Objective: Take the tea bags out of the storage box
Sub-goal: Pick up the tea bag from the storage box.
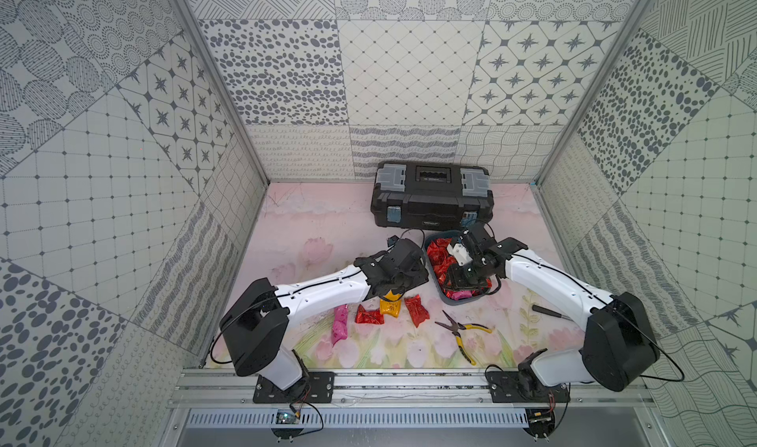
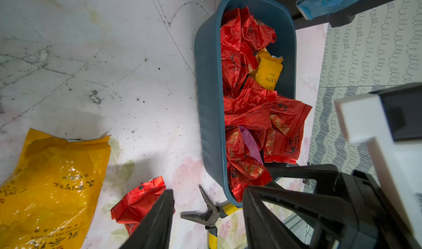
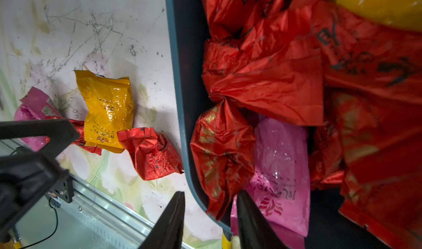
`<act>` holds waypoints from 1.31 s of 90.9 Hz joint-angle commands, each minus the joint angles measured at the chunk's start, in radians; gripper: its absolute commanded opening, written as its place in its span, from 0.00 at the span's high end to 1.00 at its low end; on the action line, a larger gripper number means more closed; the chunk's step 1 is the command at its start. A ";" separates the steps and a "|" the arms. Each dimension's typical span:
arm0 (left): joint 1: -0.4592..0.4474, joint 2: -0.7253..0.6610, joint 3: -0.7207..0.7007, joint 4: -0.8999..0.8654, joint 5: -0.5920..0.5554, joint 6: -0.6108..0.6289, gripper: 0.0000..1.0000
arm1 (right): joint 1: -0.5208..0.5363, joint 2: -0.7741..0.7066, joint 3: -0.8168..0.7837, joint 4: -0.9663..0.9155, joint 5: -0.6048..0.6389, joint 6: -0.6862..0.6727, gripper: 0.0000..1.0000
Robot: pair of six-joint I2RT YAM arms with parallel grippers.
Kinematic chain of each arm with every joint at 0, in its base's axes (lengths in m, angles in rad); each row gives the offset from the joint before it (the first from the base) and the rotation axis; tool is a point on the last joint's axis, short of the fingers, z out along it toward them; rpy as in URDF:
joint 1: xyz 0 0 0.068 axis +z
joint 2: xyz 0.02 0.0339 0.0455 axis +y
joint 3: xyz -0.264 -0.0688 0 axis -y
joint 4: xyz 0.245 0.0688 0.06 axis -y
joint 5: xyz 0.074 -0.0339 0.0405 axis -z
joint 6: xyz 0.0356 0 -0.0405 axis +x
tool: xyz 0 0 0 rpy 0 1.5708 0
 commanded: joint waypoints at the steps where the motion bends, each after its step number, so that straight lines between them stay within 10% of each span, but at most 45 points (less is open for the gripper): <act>1: -0.006 -0.039 -0.031 0.053 -0.036 -0.053 0.47 | 0.011 0.033 -0.002 0.028 0.050 -0.007 0.65; 37: -0.005 -0.085 -0.038 0.053 -0.047 -0.060 0.47 | 0.016 -0.087 -0.019 0.002 0.059 0.059 1.00; 97: -0.032 -0.053 -0.012 0.351 0.152 -0.041 0.12 | -0.028 -0.415 -0.010 0.054 -0.166 0.143 1.00; 119: -0.031 -0.053 -0.001 0.377 0.129 -0.065 0.17 | -0.028 -0.404 -0.008 0.132 -0.239 0.163 1.00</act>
